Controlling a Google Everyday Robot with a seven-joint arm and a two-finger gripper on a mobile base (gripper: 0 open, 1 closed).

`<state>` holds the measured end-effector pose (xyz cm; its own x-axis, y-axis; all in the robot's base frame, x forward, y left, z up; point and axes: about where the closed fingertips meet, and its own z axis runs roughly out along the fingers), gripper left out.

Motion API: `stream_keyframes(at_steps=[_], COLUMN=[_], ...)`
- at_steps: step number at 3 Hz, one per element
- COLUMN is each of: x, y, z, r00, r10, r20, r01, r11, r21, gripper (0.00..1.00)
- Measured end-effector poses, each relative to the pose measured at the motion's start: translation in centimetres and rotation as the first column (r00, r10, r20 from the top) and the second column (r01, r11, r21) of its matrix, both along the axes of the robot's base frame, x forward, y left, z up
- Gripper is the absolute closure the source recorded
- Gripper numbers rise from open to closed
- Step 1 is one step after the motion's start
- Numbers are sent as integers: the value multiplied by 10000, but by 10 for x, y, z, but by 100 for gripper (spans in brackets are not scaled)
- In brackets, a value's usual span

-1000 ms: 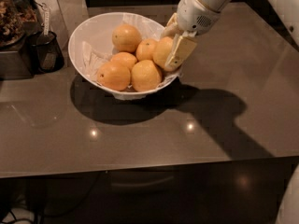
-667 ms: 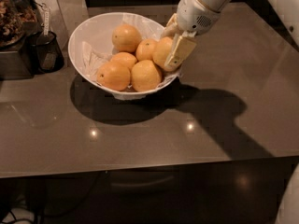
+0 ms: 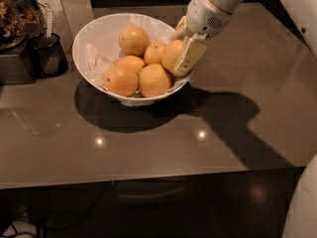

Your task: Pick orange from white bowl

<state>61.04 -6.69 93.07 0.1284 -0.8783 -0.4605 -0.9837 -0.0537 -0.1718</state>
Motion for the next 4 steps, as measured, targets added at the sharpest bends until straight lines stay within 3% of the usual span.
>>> stream_keyframes(at_steps=[1,2,3,4], x=[2,-5,-26,-59], y=[2,8,10,5], z=[-2,8,45,86], r00=[9998,9990,9911,9692], r10=[136,403,708,974], r20=[-109,185,1124,2264], r01=[-136,-408,-829,-1481], r11=[9999,9988,9908,9644], r21=[12,275,1072,2189], gripper=[95,100,100,100])
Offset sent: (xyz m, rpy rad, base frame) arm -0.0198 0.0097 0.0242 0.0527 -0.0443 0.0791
